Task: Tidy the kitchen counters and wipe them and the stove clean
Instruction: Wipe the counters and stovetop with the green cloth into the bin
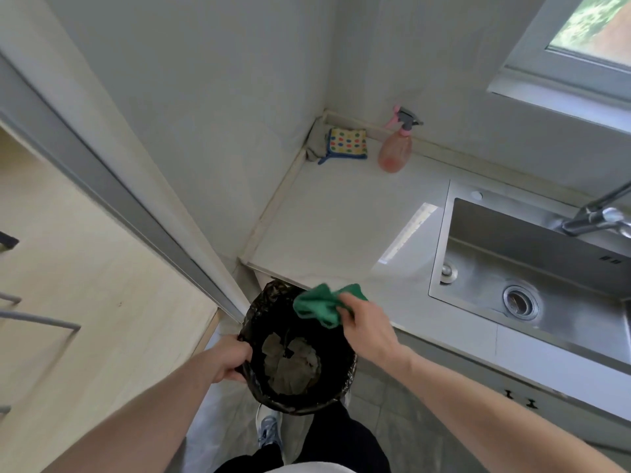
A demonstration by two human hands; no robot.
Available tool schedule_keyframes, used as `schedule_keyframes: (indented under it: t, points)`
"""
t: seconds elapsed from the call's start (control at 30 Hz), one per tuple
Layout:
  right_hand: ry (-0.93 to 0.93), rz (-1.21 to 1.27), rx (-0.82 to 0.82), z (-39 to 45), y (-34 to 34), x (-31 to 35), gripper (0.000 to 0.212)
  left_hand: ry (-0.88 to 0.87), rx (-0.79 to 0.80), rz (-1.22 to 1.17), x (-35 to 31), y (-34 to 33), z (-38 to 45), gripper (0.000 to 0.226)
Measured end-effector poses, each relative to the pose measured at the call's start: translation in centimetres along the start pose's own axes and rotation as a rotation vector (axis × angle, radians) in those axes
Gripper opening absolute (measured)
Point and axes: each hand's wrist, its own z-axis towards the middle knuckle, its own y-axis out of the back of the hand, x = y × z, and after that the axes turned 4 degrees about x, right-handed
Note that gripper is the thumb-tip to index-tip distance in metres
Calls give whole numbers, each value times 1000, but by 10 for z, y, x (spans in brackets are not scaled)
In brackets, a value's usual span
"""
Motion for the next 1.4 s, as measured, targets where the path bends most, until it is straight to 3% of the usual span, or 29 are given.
schedule_keyframes:
  t: [0.2, 0.3, 0.5, 0.6, 0.7, 0.77, 1.0, 1.17, 1.4]
  points:
    - [-97, 72, -369, 57, 82, 2, 11, 10, 10, -20, 2, 2, 1, 40]
    - [-116, 42, -428, 95, 102, -7, 13, 11, 3, -32, 1, 1, 1, 39]
    - [-190, -56, -287, 156, 78, -40, 23, 26, 5, -50, 0, 1, 5, 39]
    - [-181, -49, -89, 170, 49, -53, 24, 38, 2, -56, 0, 2, 6, 41]
    - [-282, -165, 153, 175, 20, -56, 55, 41, 9, -69, 0, 4, 8, 43]
    - [-313, -301, 212, 171, 10, -50, 69, 39, 13, -69, -1, 5, 8, 45]
    - [-191, -378, 77, 148, -10, -29, 41, 40, 18, -49, -2, 6, 6, 47]
    - [-93, -313, 26, 107, -25, -3, 34, 19, 8, -14, -6, 6, 0, 40]
    - [33, -106, 194, 41, -41, 21, 24, 7, 6, 13, -9, 12, -5, 39]
